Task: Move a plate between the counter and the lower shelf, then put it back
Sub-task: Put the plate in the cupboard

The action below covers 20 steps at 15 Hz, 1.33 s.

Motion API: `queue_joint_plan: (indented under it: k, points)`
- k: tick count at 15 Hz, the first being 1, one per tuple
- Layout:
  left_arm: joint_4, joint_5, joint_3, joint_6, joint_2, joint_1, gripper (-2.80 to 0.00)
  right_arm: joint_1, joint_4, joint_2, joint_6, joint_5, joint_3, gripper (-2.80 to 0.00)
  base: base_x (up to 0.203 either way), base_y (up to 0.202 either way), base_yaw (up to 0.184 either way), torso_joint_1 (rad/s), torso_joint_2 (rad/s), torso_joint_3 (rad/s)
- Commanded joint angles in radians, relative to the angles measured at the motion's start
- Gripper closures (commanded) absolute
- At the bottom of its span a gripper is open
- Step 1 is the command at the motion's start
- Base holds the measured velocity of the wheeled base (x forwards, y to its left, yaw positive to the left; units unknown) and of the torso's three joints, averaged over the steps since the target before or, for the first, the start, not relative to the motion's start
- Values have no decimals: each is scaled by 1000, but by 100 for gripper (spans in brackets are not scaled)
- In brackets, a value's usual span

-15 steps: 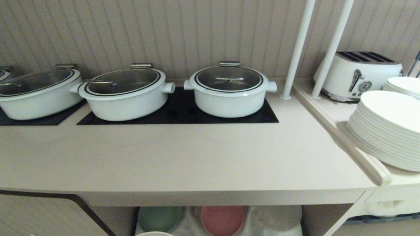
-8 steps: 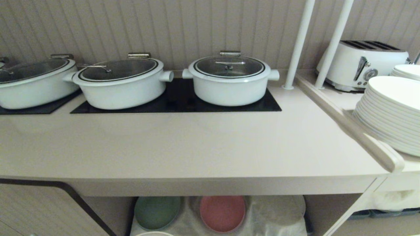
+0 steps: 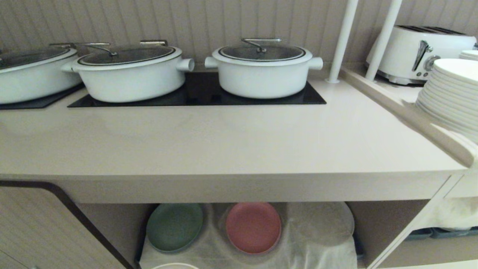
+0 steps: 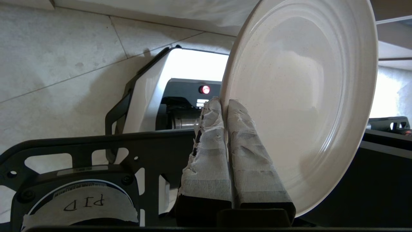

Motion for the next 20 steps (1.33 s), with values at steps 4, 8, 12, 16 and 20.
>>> queue_joint_plan:
  k: [4,8,12,16,20]
  points:
    - [2,-1,1,-4,-3,0,0,0,0,1,1,-1,0,0,0,0,0,-213,509,283]
    - [2,-2,4,-6,-3,0,0,0,0,1,1,-1,0,0,0,0,0,-195,488,285]
    - [2,-2,4,-6,-3,0,0,0,0,1,2,0,0,0,0,0,0,-171,467,286]
    - [2,-2,4,-7,-3,0,0,0,0,1,5,-1,-1,0,0,0,0,-146,461,307]
    - [2,-4,5,-7,-3,0,0,0,0,1,5,-1,0,0,0,0,0,-90,333,244]
